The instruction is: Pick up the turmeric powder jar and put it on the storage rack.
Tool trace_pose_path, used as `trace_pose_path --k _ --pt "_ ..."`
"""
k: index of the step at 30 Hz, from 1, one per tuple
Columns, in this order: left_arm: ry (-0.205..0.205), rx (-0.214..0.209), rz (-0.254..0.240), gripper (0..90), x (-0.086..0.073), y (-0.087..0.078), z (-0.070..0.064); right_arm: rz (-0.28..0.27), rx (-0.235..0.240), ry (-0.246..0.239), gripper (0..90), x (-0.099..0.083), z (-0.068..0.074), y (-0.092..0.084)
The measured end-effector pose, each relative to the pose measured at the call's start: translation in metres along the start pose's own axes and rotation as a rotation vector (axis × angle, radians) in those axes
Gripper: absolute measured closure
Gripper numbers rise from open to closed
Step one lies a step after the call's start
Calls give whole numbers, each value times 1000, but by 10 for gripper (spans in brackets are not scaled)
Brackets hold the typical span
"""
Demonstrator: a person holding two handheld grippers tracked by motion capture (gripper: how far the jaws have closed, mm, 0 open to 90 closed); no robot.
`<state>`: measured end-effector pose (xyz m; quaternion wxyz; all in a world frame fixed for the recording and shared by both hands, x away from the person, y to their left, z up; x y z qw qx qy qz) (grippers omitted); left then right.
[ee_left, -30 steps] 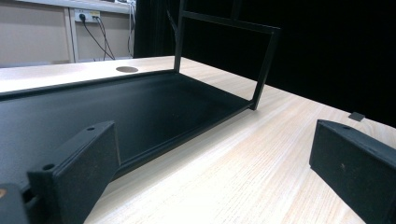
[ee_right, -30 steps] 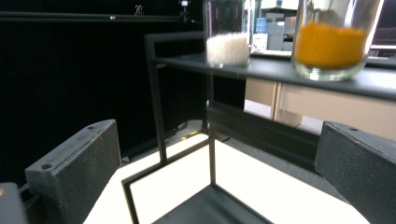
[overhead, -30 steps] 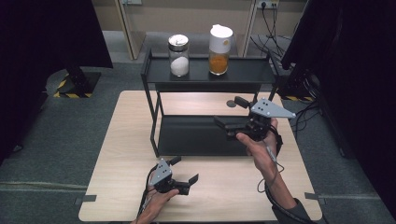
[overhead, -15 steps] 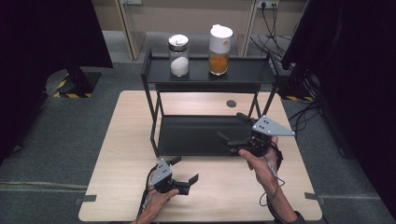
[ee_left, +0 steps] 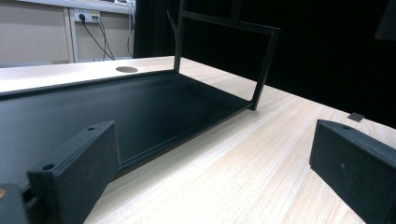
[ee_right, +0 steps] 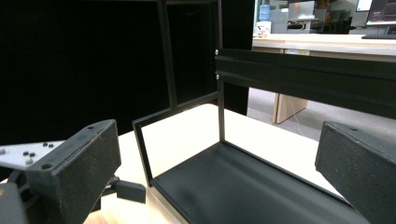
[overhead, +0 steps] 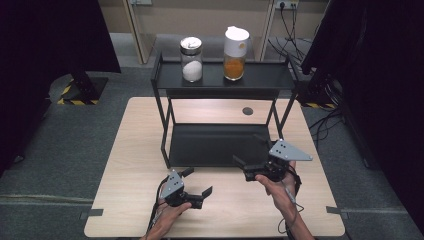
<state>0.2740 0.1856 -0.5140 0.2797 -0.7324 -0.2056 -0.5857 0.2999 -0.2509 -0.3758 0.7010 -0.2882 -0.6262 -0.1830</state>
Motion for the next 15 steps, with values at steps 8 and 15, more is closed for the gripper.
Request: trace_pose_path --k 8,15 --pt "-1 0 -1 10 0 0 0 25 20 28 5 -21 3 -2" --pt "1 2 -3 10 0 0 0 39 17 44 5 -39 3 -3"
Point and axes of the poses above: each handheld gripper's, and its own axes: y roughly forward along the jaws, x roughly out of its top, z roughly to its left, the point moved 5 cm from there along y, roughly forward along the jaws, and after that the axes turned 3 degrees about z, right-handed, at the moved point
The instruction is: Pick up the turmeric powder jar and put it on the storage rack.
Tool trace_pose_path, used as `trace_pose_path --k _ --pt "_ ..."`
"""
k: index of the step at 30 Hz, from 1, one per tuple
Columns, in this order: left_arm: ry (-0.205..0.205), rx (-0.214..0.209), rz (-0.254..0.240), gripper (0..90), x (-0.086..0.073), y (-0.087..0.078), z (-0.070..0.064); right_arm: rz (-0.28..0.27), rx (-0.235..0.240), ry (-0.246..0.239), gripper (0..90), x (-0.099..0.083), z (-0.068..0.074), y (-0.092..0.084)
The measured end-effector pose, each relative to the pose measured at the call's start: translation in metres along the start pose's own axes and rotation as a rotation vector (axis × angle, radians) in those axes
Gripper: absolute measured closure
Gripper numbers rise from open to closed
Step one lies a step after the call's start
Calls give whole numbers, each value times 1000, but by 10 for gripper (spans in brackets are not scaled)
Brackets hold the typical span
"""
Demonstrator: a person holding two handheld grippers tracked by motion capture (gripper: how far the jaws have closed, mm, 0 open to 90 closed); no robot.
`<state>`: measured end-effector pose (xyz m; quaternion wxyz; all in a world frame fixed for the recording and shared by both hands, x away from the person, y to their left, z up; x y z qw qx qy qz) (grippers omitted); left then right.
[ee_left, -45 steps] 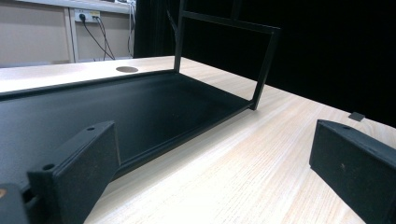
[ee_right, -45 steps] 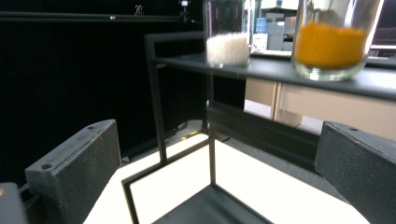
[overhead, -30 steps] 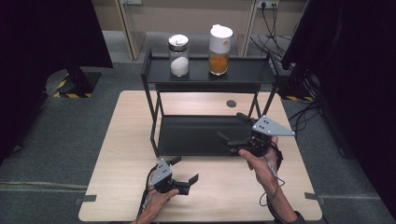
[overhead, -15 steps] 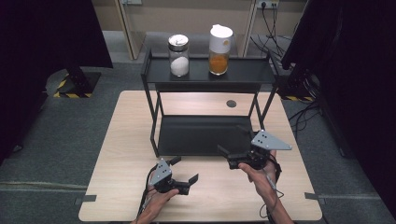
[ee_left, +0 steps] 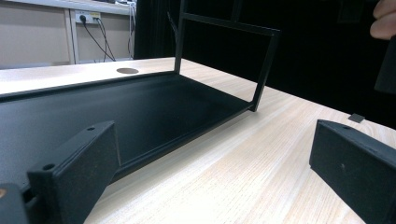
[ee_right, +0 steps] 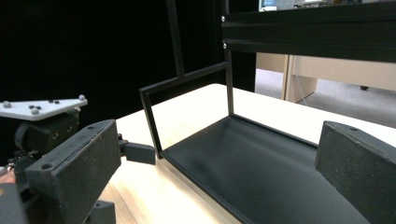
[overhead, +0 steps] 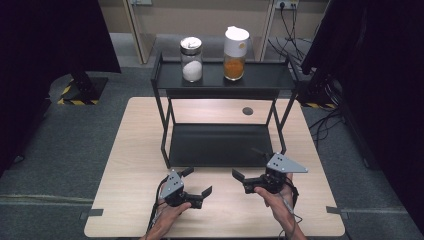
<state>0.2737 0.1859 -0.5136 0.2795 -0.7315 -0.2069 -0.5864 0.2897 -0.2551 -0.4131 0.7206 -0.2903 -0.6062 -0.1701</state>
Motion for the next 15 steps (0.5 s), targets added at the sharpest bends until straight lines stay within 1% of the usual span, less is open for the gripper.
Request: trace_pose_path --k 3,7,9,15 --pt "1 -1 1 10 0 0 0 5 0 12 5 -8 0 1" --pt "3 -2 -1 10 0 0 0 19 3 15 5 -17 1 3" --pt "4 -1 -2 10 0 0 -1 14 5 16 5 -21 1 3" --pt "3 -2 -2 10 0 1 -1 23 7 22 5 -33 2 4"
Point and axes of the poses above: each handheld gripper's, and its own axes: y roughly forward along the jaws, x roughly out of its top, z roughly to its left, the point moved 5 cm from there along y, roughly forward along the jaws, and after that the axes turned 3 degrees about z, right-handed, at the moved point
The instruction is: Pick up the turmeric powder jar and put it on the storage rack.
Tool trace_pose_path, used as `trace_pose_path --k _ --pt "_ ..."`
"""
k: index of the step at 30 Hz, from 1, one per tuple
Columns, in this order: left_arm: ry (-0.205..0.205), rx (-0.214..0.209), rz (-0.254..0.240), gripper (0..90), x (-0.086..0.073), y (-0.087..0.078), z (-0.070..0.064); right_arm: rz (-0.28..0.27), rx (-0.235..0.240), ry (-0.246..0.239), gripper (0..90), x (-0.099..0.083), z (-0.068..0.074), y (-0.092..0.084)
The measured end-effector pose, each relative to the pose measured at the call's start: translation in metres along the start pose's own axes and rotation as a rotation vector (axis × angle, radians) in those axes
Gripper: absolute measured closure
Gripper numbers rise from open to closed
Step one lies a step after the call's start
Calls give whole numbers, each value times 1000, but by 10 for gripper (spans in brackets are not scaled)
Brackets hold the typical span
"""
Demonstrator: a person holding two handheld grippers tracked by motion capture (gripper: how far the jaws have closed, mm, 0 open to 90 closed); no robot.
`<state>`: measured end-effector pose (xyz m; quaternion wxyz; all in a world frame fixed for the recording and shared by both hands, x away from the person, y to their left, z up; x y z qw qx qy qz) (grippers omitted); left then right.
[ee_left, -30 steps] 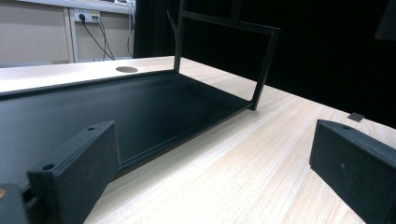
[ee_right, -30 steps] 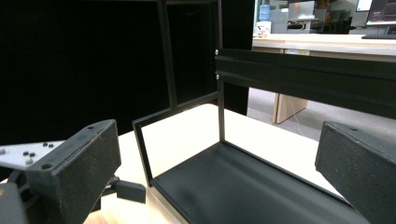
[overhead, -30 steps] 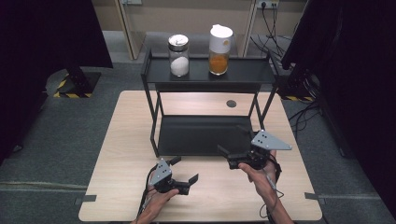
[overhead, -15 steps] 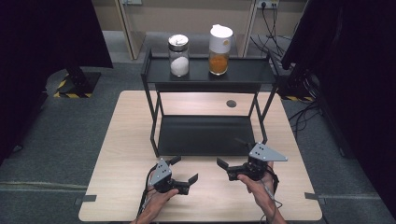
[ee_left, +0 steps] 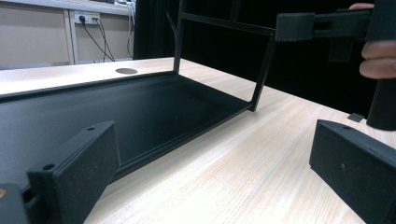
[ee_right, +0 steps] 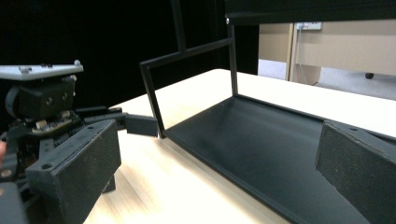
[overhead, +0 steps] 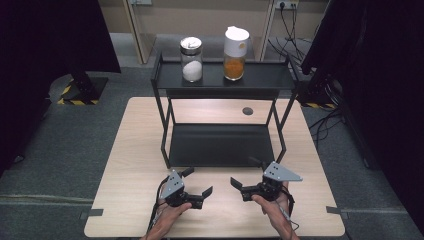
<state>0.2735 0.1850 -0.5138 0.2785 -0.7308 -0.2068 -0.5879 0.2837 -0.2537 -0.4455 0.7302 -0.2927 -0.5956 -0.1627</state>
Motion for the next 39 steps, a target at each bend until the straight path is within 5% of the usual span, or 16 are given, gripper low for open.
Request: trace_pose_path --k 19,39 --pt "-16 4 -10 9 0 0 4 35 7 26 5 -22 -1 5" --pt "-16 4 -6 10 0 0 3 36 -1 47 6 -27 -3 3"
Point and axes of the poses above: each handheld gripper's, and its own axes: y roughly forward along the jaws, x roughly out of its top, z roughly to its left, the point moved 5 cm from there along y, roughly forward along the jaws, and after that the axes turned 3 degrees about z, right-handed, at the moved point
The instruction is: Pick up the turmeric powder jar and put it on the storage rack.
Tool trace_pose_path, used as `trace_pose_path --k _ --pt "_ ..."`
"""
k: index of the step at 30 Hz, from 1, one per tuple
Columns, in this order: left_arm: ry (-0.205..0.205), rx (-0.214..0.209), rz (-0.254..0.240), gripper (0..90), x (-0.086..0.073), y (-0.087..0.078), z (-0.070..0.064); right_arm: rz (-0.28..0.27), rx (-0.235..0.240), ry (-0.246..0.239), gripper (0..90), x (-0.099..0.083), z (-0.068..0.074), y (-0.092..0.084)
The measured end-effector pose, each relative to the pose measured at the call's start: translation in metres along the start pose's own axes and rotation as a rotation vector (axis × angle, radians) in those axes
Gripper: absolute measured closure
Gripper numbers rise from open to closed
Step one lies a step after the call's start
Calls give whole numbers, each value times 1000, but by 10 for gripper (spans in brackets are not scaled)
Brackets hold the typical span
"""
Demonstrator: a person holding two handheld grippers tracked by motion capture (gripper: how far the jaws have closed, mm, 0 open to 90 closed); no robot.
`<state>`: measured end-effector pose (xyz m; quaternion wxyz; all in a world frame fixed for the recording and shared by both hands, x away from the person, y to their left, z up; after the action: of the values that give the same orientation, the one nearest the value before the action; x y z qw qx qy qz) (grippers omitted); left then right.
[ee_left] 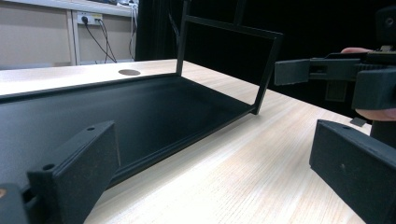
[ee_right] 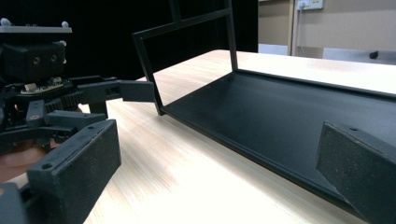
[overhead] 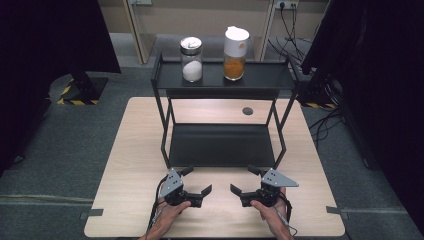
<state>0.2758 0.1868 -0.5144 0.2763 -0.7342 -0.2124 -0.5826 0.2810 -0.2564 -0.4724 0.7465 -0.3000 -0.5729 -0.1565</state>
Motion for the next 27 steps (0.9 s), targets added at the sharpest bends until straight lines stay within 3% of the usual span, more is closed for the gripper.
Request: trace_pose_path --k 27 --pt "4 0 2 9 0 0 -2 9 7 19 6 -4 -1 0"
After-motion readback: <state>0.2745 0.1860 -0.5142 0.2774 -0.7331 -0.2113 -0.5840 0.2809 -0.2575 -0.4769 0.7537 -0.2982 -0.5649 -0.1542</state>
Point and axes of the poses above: each handheld gripper's, and its own axes: y roughly forward along the jaws, x roughly out of its top, z roughly to its left, the point moved 5 cm from there along y, roughly forward along the jaws, and after that the axes turned 3 degrees about z, right-handed, at the moved point
